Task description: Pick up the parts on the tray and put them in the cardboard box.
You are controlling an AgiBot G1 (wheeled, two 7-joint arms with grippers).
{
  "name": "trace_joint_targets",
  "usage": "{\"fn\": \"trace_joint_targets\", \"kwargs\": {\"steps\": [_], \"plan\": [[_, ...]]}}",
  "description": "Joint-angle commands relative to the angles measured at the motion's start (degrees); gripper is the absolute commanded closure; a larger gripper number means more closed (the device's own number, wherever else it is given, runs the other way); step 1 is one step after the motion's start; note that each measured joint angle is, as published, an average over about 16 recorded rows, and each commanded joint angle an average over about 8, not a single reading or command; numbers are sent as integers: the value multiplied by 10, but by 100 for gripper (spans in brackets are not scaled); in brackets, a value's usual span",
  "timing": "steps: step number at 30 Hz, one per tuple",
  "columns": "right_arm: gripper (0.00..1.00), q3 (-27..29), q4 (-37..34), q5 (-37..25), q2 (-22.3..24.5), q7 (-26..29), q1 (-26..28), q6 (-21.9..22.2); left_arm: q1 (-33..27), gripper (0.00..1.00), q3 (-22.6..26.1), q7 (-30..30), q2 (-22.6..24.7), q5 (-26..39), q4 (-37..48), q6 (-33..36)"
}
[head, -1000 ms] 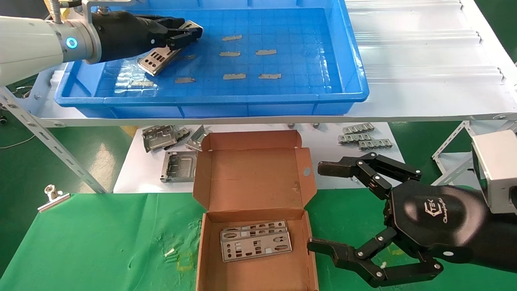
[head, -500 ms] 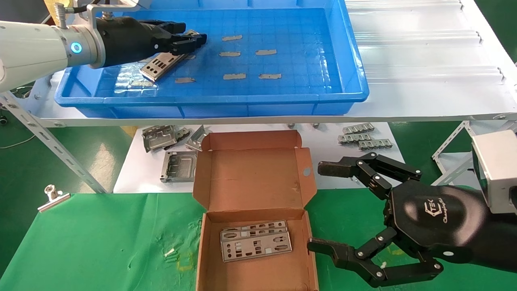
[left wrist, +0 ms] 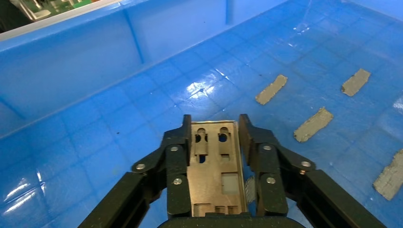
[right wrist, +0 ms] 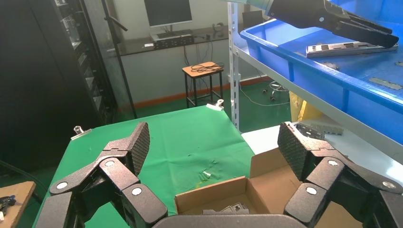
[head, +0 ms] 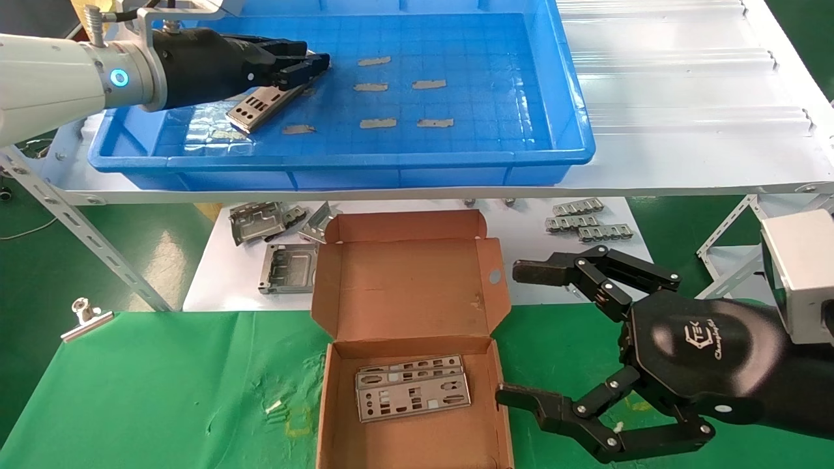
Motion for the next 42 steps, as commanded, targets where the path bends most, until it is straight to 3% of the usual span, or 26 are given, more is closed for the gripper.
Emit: {"fn": "trace_joint_targets", "kwargs": {"steps": [1, 26, 27, 34, 35, 42], "plan": [[0, 0, 0, 0, 0, 0, 0, 0, 0, 100, 0, 0, -1, 0, 0, 2], [0, 0, 0, 0, 0, 0, 0, 0, -7, 100, -2, 6, -7, -2, -1, 18], [0, 0, 0, 0, 0, 0, 0, 0, -7, 94, -2, 7, -6, -2, -1, 18], [0, 0, 0, 0, 0, 0, 0, 0, -7, 6, -1, 14, -6, -2, -4, 16], [0, 0, 0, 0, 0, 0, 0, 0, -7, 0, -1, 15, -7, -2, -4, 17], [0, 0, 0, 0, 0, 0, 0, 0, -7, 0, -1, 22, -8, -2, -5, 23]]}}
